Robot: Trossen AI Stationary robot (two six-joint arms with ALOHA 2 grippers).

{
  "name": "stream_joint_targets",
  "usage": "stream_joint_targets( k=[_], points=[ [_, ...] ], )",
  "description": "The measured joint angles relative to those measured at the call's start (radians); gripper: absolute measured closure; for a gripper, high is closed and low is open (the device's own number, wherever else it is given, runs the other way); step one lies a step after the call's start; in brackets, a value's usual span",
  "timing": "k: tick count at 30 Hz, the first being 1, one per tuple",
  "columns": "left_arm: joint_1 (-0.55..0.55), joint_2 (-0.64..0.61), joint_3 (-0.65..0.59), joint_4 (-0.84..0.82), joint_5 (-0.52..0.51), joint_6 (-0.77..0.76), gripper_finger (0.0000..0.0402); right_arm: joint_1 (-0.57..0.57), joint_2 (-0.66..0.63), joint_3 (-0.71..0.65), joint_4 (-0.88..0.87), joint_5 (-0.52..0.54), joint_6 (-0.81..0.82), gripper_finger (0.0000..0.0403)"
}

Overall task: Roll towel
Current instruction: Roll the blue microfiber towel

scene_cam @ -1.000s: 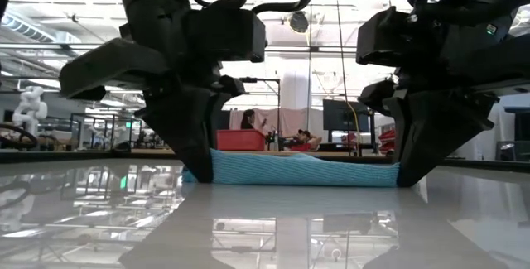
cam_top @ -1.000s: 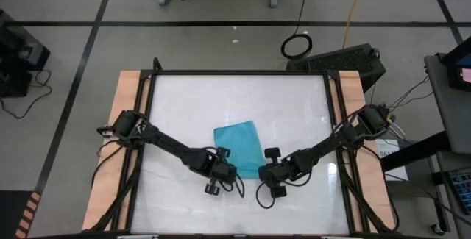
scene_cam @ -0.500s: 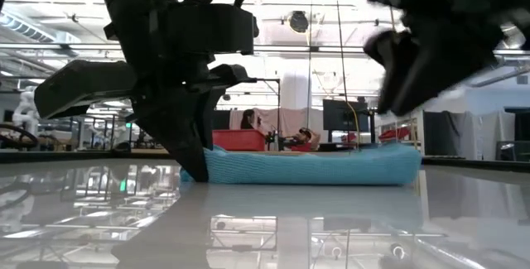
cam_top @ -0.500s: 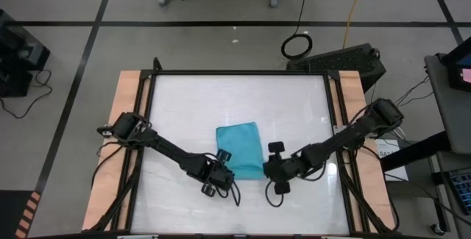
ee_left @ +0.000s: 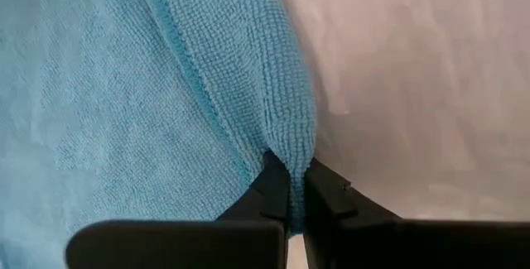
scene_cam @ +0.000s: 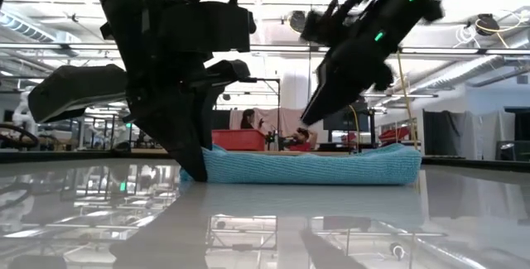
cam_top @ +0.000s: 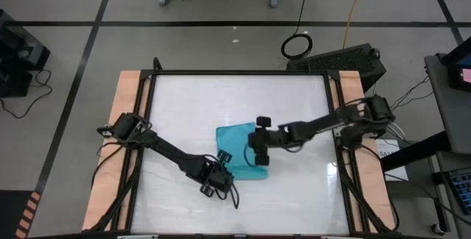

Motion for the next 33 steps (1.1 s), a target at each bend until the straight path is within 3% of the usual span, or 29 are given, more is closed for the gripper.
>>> stream_joint_targets(
  k=[9, 15, 19, 33],
  points=[
    [-0.028, 0.0, 0.0, -0.018, -0.045, 0.022, 0.0385, -0.107, 0.157, 0.0, 0.069, -0.106, 0.002, 0.0325],
    [-0.052, 0.0, 0.0, -0.04, -0.036, -0.003, 0.0341, -0.121, 0.177, 0.007, 0.013, -0.131, 0.033, 0.0393],
    [-0.062, 0.0, 0.0, -0.043, -0.049, -0.04, 0.0319, -0.121, 0.169, 0.005, -0.009, -0.13, 0.067, 0.0394],
    [-0.08, 0.0, 0.036, -0.057, -0.04, -0.062, 0.0315, -0.125, 0.17, 0.004, -0.039, -0.174, 0.116, 0.04]
  ],
)
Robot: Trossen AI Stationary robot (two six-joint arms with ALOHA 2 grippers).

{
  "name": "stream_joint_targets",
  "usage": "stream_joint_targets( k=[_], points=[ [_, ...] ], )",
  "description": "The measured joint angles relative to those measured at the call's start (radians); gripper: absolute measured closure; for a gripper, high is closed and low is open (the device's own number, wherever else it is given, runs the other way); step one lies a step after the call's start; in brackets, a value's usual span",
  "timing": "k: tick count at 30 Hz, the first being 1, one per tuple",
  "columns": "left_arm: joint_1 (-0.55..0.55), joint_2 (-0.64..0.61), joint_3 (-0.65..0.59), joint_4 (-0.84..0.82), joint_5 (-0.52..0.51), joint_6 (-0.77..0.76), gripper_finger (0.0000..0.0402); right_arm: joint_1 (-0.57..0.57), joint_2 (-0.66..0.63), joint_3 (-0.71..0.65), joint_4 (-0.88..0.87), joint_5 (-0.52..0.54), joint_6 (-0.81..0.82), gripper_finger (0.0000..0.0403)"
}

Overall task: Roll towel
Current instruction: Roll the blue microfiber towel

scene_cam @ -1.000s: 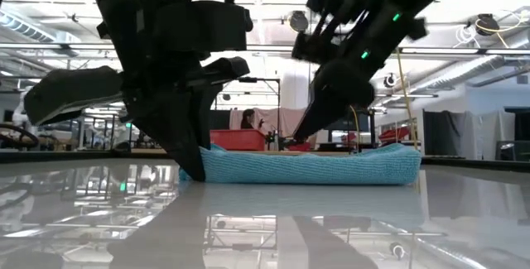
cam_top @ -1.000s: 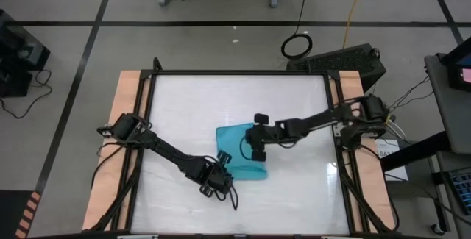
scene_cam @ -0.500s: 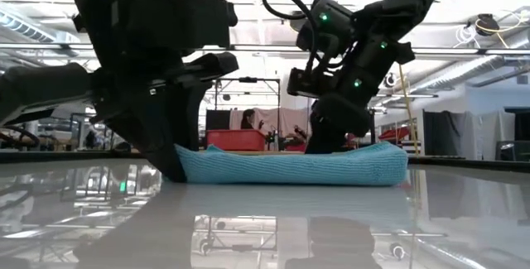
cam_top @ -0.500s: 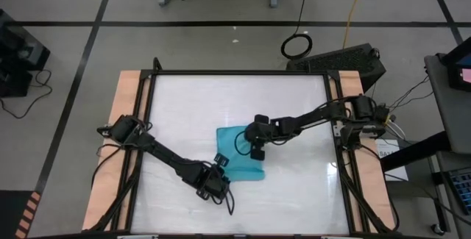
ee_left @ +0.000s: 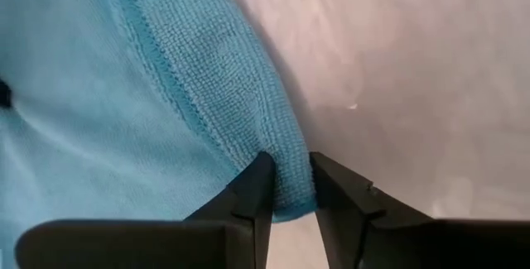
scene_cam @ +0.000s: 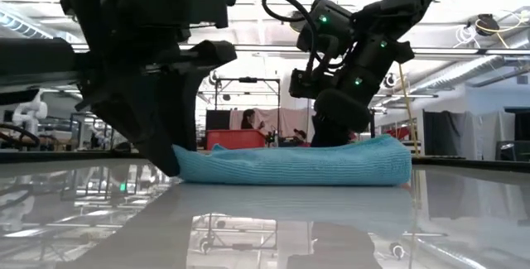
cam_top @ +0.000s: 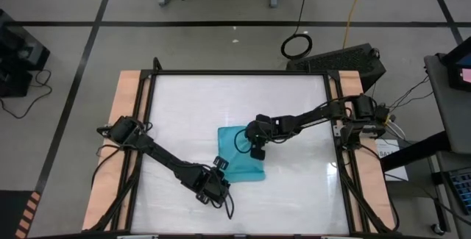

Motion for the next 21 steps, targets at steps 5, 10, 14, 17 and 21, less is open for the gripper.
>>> stream_joint_targets(
  k=[5, 10, 14, 17, 21],
  points=[
    [0.0, 0.0, 0.0, -0.005, 0.04, -0.028, 0.0315, 0.0, 0.001, -0.001, -0.013, -0.006, 0.011, 0.04],
    [0.0, 0.0, 0.0, -0.004, 0.056, -0.053, 0.0315, 0.001, 0.001, -0.001, -0.018, -0.007, 0.015, 0.0399],
    [0.015, 0.0, -0.01, -0.002, 0.033, -0.083, 0.0315, 0.001, 0.002, -0.001, -0.018, -0.007, 0.022, 0.0399],
    [0.032, -0.002, -0.017, 0.001, 0.031, -0.085, 0.0327, 0.002, 0.002, -0.002, -0.018, -0.007, 0.029, 0.0398],
    [0.045, -0.002, -0.019, -0.001, 0.025, -0.081, 0.037, 0.016, -0.015, -0.004, -0.028, 0.006, 0.008, 0.0377]
  ],
)
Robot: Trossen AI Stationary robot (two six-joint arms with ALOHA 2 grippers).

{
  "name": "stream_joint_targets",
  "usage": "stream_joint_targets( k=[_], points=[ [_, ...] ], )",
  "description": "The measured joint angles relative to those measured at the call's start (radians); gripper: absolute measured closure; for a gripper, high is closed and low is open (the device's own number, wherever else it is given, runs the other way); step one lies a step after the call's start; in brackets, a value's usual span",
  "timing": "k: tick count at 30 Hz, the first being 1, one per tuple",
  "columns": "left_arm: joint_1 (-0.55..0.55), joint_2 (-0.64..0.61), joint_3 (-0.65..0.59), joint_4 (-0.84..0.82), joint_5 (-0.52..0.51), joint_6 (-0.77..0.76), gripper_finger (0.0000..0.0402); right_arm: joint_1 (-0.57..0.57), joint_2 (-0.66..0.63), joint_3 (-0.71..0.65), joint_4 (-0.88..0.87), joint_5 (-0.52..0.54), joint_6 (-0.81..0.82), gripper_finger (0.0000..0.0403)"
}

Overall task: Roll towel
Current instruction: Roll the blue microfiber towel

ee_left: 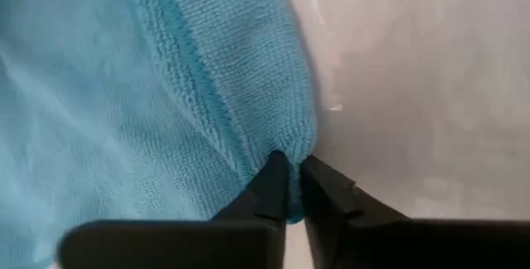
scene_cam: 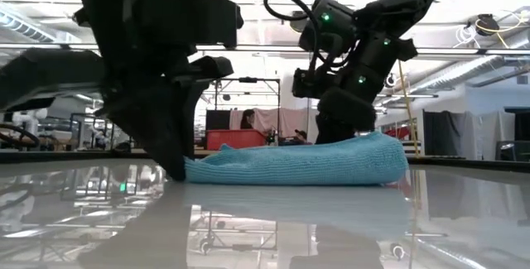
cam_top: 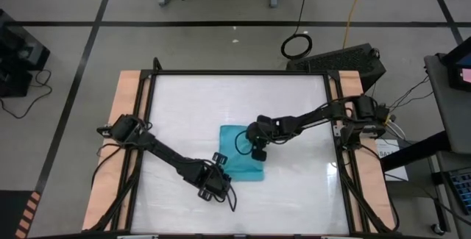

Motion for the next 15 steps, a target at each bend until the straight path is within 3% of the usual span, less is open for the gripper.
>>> stream_joint_targets(
  k=[2, 9, 15],
  points=[
    [0.003, 0.0, 0.0, 0.0, 0.0, 0.007, 0.039, 0.014, -0.026, -0.003, -0.023, 0.029, -0.023, 0.0353],
    [0.003, 0.0, -0.001, -0.002, 0.0, 0.017, 0.0394, 0.077, -0.196, -0.004, -0.165, 0.15, -0.077, 0.0247],
    [0.015, 0.0, -0.001, 0.013, 0.027, 0.032, 0.0396, 0.231, -0.297, -0.004, -0.179, 0.206, -0.141, 0.0219]
  ],
)
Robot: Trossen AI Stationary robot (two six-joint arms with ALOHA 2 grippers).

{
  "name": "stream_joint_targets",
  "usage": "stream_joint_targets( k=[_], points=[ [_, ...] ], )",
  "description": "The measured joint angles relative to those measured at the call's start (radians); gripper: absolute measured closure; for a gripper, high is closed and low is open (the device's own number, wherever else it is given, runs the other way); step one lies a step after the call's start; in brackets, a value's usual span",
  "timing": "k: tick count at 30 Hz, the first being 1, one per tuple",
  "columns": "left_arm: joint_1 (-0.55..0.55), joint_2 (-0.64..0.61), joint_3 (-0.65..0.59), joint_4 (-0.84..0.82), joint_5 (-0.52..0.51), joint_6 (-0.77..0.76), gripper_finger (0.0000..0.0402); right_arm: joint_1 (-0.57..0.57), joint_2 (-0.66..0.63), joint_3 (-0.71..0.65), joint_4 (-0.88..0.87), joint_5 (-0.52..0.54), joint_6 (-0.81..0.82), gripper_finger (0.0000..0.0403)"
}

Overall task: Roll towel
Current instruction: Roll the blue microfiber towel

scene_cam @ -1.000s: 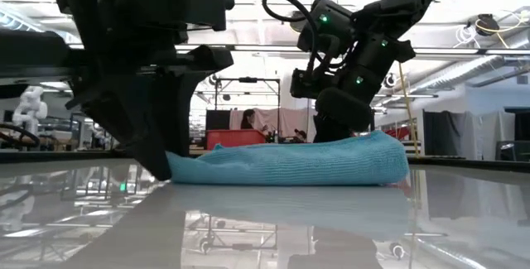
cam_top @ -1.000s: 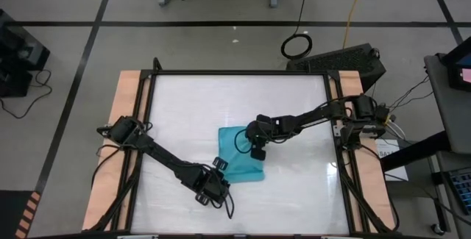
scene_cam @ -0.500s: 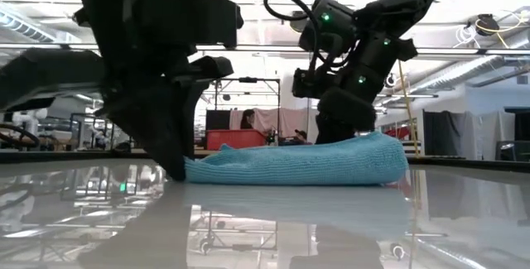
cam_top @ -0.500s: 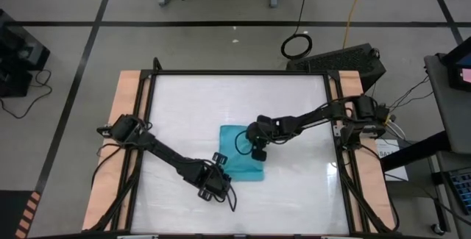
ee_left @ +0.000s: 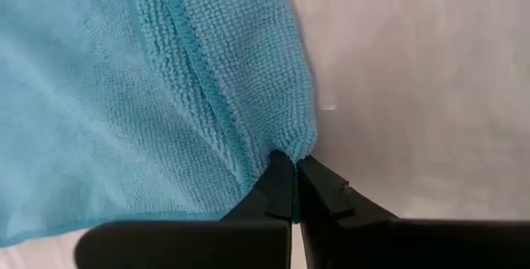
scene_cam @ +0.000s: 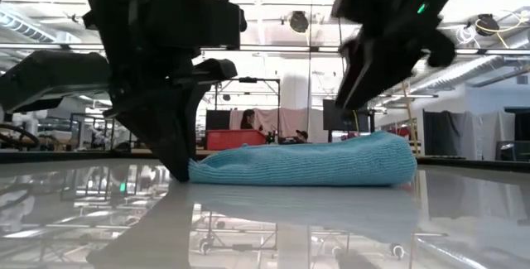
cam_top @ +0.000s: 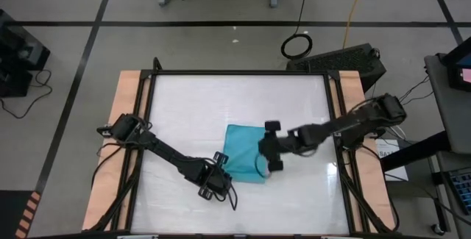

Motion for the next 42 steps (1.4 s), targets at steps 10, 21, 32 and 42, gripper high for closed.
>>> stream_joint_targets(
  k=[10, 21, 32, 42],
  points=[
    [0.048, 0.0, 0.0, 0.053, 0.13, 0.031, 0.0396, 0.385, 0.081, 0.002, 0.163, 0.201, -0.133, 0.0237],
    [0.061, 0.0, 0.0, 0.06, 0.165, 0.043, 0.0396, 0.437, 0.307, 0.003, 0.187, 0.355, -0.083, 0.0211],
    [0.06, 0.0, 0.0, 0.052, 0.177, 0.042, 0.0396, 0.359, 0.334, 0.008, 0.117, 0.326, 0.099, 0.0269],
    [0.063, -0.042, -0.001, 0.054, 0.231, -0.051, 0.0397, 0.311, 0.316, 0.007, 0.118, 0.115, 0.352, 0.0391]
  ],
)
